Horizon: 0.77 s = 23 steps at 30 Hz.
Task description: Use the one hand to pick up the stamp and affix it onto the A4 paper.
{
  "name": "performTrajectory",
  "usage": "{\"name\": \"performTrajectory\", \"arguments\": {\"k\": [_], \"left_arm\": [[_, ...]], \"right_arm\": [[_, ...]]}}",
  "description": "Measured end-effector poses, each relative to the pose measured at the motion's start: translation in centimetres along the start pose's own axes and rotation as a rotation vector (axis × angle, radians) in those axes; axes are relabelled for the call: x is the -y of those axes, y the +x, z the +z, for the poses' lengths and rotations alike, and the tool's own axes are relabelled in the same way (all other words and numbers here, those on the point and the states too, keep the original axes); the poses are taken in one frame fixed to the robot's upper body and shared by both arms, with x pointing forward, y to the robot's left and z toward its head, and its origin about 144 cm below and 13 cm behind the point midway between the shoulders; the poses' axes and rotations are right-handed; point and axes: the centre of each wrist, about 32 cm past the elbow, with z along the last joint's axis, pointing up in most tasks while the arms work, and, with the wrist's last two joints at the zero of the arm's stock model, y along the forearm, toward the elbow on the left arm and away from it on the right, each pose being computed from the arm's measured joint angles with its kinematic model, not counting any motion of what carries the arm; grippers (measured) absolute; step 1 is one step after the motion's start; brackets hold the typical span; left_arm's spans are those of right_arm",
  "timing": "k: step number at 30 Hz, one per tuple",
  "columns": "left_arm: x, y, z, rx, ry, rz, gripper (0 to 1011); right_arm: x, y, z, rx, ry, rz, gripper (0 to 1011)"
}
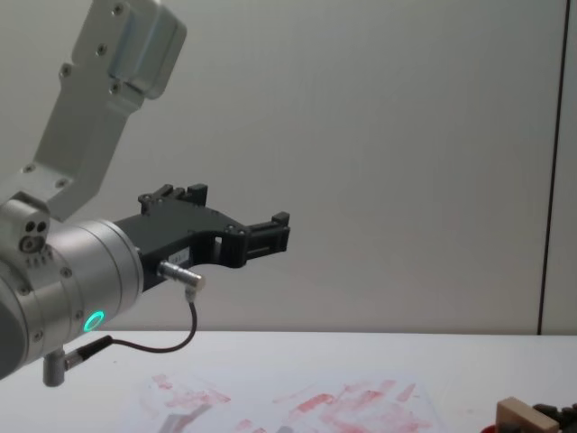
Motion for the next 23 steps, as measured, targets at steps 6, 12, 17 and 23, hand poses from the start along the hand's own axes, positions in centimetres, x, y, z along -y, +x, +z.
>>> {"name": "performTrajectory", "arguments": {"k": [6,12,17,23], "left_arm": [[0.0,0.0,0.0,0.0,0.0,0.0,1002],[0.0,0.0,0.0,0.0,0.0,0.0,1002],[0.0,0.0,0.0,0.0,0.0,0.0,1002],[0.0,0.0,0.0,0.0,0.0,0.0,1002]], "right_arm": [[0.0,-0.1,-0.1,-0.007,0.002,-0.001,581],[0.3,-0.2,0.6,-0.016,0.039,-0.002,779],[0.5,-0.3,1.6,-0.02,0.091,-0.008,915],[0.8,-0.5,2.5,-0.022,0.134,-0.015,1001]]}}
